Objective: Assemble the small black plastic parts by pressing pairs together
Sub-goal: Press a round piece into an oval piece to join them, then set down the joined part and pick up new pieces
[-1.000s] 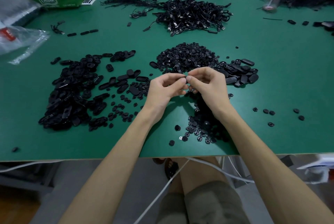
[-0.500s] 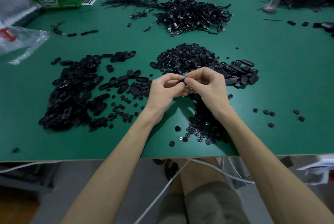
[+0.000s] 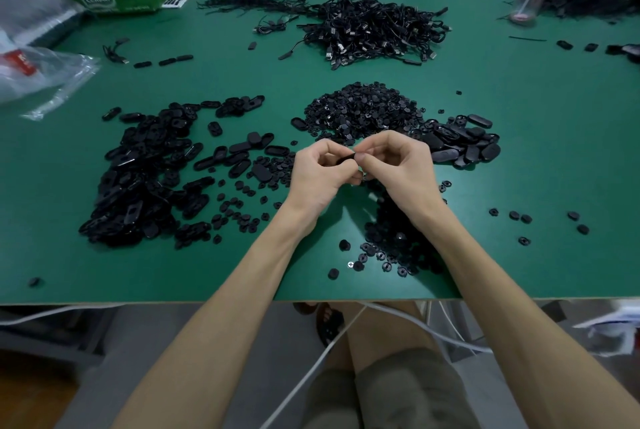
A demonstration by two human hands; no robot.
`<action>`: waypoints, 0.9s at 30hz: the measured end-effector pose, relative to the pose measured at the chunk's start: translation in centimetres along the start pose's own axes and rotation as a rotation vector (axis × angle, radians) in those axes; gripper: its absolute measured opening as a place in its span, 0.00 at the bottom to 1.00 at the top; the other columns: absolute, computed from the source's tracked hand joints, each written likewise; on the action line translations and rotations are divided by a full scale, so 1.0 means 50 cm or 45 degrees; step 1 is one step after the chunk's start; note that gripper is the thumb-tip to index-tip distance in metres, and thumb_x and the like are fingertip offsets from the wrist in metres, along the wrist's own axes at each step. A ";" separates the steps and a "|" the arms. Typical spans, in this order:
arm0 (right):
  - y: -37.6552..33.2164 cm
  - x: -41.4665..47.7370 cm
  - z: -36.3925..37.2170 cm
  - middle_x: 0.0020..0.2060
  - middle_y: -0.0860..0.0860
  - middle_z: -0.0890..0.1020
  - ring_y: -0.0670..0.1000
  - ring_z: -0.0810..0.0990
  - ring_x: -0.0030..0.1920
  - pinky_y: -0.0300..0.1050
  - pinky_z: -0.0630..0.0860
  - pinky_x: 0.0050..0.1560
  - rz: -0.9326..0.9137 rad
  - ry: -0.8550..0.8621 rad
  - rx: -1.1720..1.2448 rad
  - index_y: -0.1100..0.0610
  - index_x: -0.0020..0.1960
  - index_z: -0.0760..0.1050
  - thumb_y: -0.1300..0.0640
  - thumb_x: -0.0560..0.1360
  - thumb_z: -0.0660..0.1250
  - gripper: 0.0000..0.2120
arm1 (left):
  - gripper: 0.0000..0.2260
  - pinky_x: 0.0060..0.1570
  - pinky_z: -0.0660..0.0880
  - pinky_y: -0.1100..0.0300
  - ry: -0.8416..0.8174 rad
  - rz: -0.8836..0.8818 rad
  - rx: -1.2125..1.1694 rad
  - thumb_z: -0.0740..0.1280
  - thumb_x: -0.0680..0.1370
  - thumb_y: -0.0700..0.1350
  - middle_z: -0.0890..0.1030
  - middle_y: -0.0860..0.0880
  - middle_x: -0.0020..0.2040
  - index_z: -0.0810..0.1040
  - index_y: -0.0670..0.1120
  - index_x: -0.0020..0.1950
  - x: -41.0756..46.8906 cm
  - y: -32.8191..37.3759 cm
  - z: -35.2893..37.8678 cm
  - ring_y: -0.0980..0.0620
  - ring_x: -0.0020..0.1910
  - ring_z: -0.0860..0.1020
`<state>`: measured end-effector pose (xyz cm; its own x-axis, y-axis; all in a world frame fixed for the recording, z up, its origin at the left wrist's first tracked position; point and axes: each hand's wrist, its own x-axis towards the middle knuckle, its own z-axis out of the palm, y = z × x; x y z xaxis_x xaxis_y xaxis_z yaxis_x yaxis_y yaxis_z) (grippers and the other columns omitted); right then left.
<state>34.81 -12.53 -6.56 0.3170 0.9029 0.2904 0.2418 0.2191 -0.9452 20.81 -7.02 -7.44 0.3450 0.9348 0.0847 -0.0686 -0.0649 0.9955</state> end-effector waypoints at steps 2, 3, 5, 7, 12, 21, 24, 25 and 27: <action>-0.001 0.000 -0.003 0.41 0.57 0.85 0.50 0.82 0.41 0.51 0.82 0.47 0.001 0.020 0.006 0.62 0.49 0.83 0.68 0.76 0.73 0.04 | 0.03 0.44 0.83 0.57 -0.024 0.012 -0.015 0.71 0.78 0.31 0.85 0.45 0.36 0.81 0.37 0.50 -0.001 0.000 -0.001 0.49 0.37 0.85; -0.002 0.001 -0.004 0.40 0.55 0.84 0.49 0.82 0.41 0.49 0.82 0.46 -0.003 0.036 0.009 0.62 0.50 0.83 0.67 0.76 0.73 0.04 | 0.03 0.45 0.84 0.55 -0.040 0.017 -0.036 0.71 0.78 0.32 0.86 0.44 0.37 0.82 0.37 0.51 0.000 0.000 -0.003 0.47 0.38 0.86; -0.003 0.001 -0.007 0.40 0.54 0.84 0.47 0.81 0.40 0.44 0.81 0.45 -0.004 0.049 0.028 0.61 0.51 0.83 0.67 0.77 0.72 0.04 | 0.04 0.48 0.84 0.53 -0.064 0.020 -0.089 0.72 0.78 0.33 0.86 0.41 0.39 0.83 0.36 0.53 -0.001 0.003 -0.007 0.44 0.40 0.87; -0.005 0.000 -0.007 0.41 0.58 0.84 0.49 0.82 0.41 0.44 0.81 0.45 -0.007 0.026 0.037 0.61 0.53 0.83 0.67 0.78 0.71 0.05 | 0.04 0.49 0.84 0.51 -0.073 0.019 -0.131 0.72 0.78 0.33 0.86 0.40 0.41 0.84 0.37 0.53 -0.003 0.005 -0.009 0.43 0.41 0.87; -0.005 -0.001 -0.006 0.45 0.67 0.82 0.54 0.80 0.43 0.50 0.81 0.48 -0.035 -0.052 -0.004 0.60 0.57 0.82 0.68 0.80 0.68 0.09 | 0.04 0.50 0.84 0.50 -0.085 0.008 -0.145 0.71 0.79 0.32 0.86 0.38 0.43 0.82 0.35 0.54 -0.003 0.003 -0.010 0.43 0.40 0.86; 0.002 0.008 -0.016 0.41 0.52 0.85 0.48 0.83 0.42 0.41 0.79 0.41 0.015 0.240 0.031 0.58 0.51 0.84 0.68 0.78 0.68 0.09 | 0.10 0.49 0.85 0.52 0.012 0.153 0.200 0.66 0.83 0.37 0.84 0.42 0.57 0.81 0.39 0.63 -0.009 0.013 0.004 0.48 0.48 0.87; 0.010 0.020 -0.033 0.45 0.52 0.84 0.46 0.82 0.42 0.40 0.80 0.43 0.112 0.557 0.139 0.57 0.56 0.82 0.68 0.78 0.66 0.11 | 0.10 0.50 0.83 0.56 0.070 0.217 0.593 0.63 0.84 0.37 0.80 0.46 0.61 0.81 0.44 0.61 -0.005 0.036 -0.022 0.54 0.49 0.84; 0.013 0.025 -0.038 0.47 0.52 0.84 0.44 0.82 0.41 0.38 0.79 0.44 0.155 0.651 0.170 0.58 0.59 0.81 0.68 0.78 0.66 0.13 | 0.10 0.55 0.81 0.57 0.083 0.215 0.758 0.63 0.84 0.37 0.79 0.47 0.61 0.81 0.45 0.61 -0.001 0.046 -0.040 0.55 0.51 0.82; 0.020 0.031 -0.046 0.51 0.52 0.83 0.42 0.82 0.39 0.36 0.79 0.44 0.236 0.782 0.233 0.58 0.65 0.79 0.66 0.78 0.66 0.16 | 0.11 0.62 0.76 0.59 0.105 0.144 1.144 0.63 0.82 0.35 0.77 0.46 0.63 0.79 0.44 0.63 0.010 0.065 -0.086 0.54 0.55 0.78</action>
<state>37.65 -11.75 -6.69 0.8163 0.5686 0.1014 -0.0095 0.1888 -0.9820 16.73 -5.25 -4.34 0.3101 0.9261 0.2151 0.6696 -0.3734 0.6420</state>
